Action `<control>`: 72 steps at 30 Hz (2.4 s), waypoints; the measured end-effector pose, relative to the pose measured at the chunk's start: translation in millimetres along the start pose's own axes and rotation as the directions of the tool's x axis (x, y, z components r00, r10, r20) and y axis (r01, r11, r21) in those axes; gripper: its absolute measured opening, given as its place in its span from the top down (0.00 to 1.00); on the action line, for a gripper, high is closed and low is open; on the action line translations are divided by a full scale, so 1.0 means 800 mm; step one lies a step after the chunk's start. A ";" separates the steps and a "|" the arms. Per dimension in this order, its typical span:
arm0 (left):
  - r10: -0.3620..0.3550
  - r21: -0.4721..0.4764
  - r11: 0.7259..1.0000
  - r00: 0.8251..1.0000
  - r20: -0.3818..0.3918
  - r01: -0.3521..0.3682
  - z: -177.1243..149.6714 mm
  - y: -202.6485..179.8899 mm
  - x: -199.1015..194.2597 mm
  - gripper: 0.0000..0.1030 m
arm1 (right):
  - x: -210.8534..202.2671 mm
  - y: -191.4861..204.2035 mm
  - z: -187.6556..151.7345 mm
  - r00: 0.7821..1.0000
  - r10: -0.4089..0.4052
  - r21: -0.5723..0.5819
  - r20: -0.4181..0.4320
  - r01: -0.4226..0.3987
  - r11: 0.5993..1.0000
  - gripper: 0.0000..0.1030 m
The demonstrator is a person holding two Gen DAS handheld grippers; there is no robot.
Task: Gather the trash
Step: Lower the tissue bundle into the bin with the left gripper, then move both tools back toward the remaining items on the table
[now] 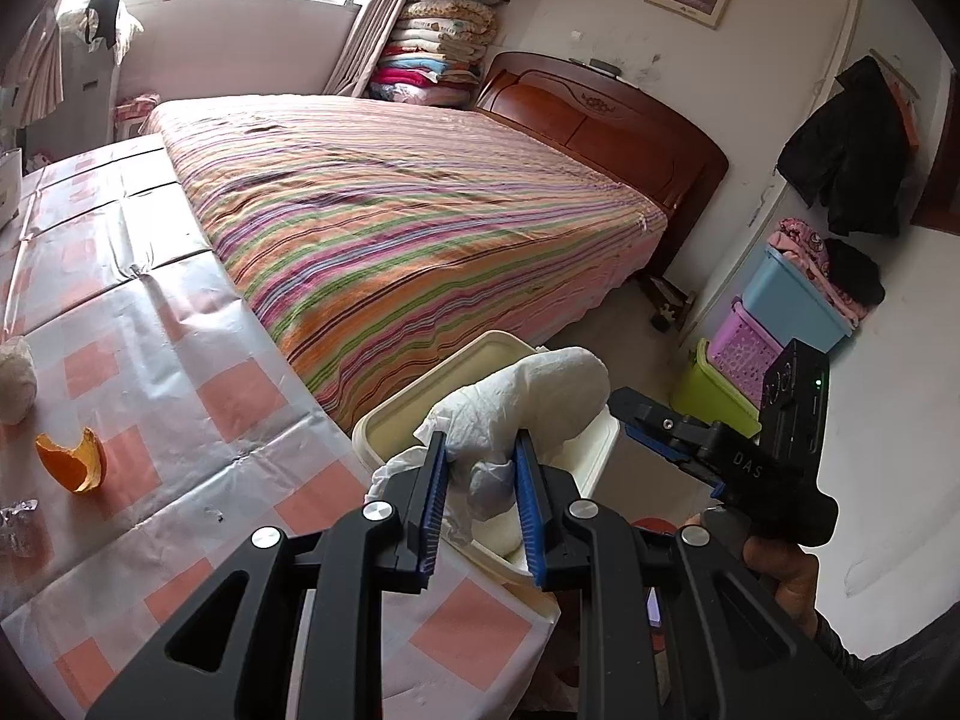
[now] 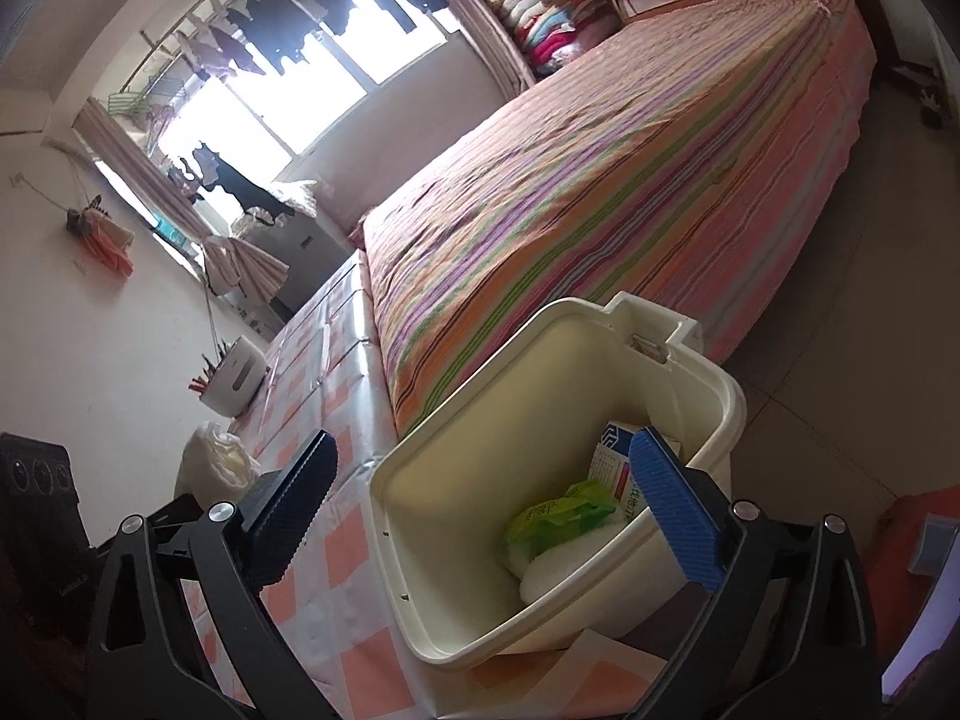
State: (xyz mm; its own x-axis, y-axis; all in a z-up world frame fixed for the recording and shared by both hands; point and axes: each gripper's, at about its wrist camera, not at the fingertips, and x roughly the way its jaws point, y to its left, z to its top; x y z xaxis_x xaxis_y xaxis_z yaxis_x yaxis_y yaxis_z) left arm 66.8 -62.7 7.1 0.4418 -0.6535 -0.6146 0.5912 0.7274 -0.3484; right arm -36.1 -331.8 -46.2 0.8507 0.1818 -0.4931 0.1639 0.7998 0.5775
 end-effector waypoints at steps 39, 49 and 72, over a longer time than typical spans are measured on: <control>0.409 -0.157 0.912 0.861 0.303 -0.379 -0.061 0.047 -0.120 0.18 | -0.022 0.153 -0.047 0.958 0.278 -0.232 0.067 -0.256 0.939 0.06; 0.640 -0.472 0.737 0.723 0.258 -0.484 -0.168 0.150 -0.234 0.16 | 0.040 0.287 -0.095 0.963 0.252 -0.428 -0.093 -0.267 0.864 0.06; 0.666 -0.658 0.646 0.708 0.237 -0.387 -0.269 0.227 -0.330 0.14 | 0.138 0.406 -0.129 0.964 0.154 -0.595 -0.217 -0.256 0.762 0.06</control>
State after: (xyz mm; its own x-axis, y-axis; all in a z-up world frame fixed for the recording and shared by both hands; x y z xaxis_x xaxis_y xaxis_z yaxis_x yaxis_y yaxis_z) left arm -87.7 287.0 -46.0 0.8662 -0.0278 -0.4989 -0.2330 0.8607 -0.4526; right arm 59.6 7.0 20.1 0.7367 0.4231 -0.5275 -0.3903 0.9031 0.1793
